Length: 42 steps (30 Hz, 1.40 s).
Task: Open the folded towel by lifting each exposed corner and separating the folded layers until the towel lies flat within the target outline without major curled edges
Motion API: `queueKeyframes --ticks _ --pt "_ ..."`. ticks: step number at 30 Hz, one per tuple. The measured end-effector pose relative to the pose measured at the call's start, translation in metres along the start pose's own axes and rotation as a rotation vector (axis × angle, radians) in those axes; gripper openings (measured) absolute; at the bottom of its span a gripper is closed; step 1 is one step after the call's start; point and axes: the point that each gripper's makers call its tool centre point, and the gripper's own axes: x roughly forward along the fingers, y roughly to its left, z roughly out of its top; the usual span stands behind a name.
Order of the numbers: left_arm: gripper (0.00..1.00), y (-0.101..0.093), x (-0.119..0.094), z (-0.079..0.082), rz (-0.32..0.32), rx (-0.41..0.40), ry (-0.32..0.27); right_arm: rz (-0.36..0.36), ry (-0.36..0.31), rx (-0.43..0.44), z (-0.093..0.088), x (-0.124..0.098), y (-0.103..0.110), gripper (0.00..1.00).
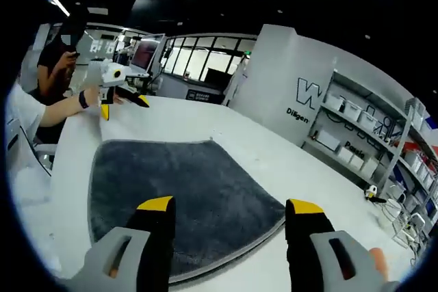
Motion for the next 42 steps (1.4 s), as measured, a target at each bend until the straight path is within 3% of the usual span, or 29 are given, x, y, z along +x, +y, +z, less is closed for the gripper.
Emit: queueKeyframes --ticks 6,17,28,34,42 --pt "0.87 0.000 -0.003 0.004 -0.001 -0.002 -0.002 0.064 -0.009 -0.015 0.002 -0.015 0.031 0.83" --pt "0.87 0.001 -0.004 0.007 -0.002 -0.002 0.001 0.177 0.064 -0.108 -0.017 -0.035 0.085 0.99" --pt "0.87 0.000 -0.003 0.006 -0.003 -0.002 0.007 0.218 0.163 -0.233 -0.047 -0.043 0.104 0.99" --pt "0.87 0.000 -0.003 0.005 -0.003 -0.002 0.008 0.202 0.213 -0.317 -0.058 -0.050 0.106 0.91" --pt "0.87 0.001 -0.002 0.004 -0.003 -0.003 0.010 0.161 0.210 -0.373 -0.058 -0.048 0.107 0.76"
